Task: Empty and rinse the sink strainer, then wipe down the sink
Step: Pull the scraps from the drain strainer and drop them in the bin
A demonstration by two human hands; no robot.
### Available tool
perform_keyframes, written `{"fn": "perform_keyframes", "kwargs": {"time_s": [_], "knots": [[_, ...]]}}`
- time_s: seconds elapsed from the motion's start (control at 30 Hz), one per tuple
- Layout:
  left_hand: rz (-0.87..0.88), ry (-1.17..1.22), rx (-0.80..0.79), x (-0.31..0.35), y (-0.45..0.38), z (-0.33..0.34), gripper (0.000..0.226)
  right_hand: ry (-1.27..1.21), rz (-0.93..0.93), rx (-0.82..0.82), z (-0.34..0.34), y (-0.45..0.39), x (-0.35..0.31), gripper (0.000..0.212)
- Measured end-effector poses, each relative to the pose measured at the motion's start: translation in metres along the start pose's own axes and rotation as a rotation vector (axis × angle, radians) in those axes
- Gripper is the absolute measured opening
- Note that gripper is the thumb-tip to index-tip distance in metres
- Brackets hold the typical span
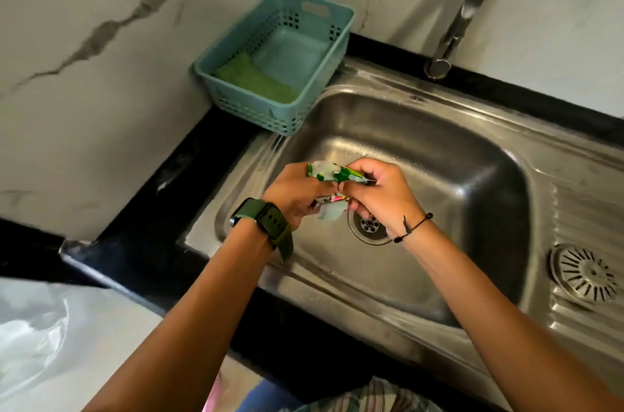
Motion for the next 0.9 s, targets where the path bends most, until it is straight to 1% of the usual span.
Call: {"fn": "perform_keyframes", "kwargs": {"time_s": [0.07,0.1,0.13,0.2,0.23,0.3,0.43,0.57,0.77,0.9], "knots": [[0.015,0.061,0.062,0.000,0.013,-0.016,0.017,0.013,-0.033,-0.034,0.013,0.009,-0.010,0.025],[0.026,0.080,0.104,0.000,0.021,-0.025,0.019,0.020,-0.048,-0.051,0.020,0.014,-0.014,0.026],[0.043,0.095,0.155,-0.002,0.032,-0.036,0.021,0.023,-0.066,-0.082,0.030,0.021,-0.018,0.026],[0.066,0.095,0.205,-0.004,0.045,-0.045,0.018,0.029,-0.092,-0.096,0.038,0.028,-0.024,0.025],[0.070,0.107,0.255,-0.008,0.057,-0.054,0.017,0.025,-0.112,-0.133,0.045,0.036,-0.026,0.024],[0.070,0.156,0.362,-0.020,0.081,-0.073,0.016,-0.004,-0.138,-0.239,0.061,0.055,-0.028,0.023],[0.070,0.330,0.568,-0.058,0.139,-0.105,0.017,-0.032,-0.127,-0.492,0.098,0.105,-0.019,0.021],[0.060,0.420,0.704,-0.101,0.197,-0.130,0.020,0.002,-0.175,-0.664,0.132,0.157,-0.012,0.023],[-0.037,0.563,0.895,-0.171,0.262,-0.175,0.013,0.080,-0.190,-0.922,0.183,0.235,0.006,0.023],[-0.105,0.640,1.001,-0.217,0.287,-0.200,0.011,0.191,-0.200,-1.036,0.218,0.272,0.029,0.023]]}}
Point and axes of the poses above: each hand's wrist, its own y-axis away from the middle knuckle, its own z-axis out of the palm, x = y × z, the point moved 5 cm from there along -y, towards the middle knuckle, and after that the axes turned 14 degrees about x, right-handed, at the moved point
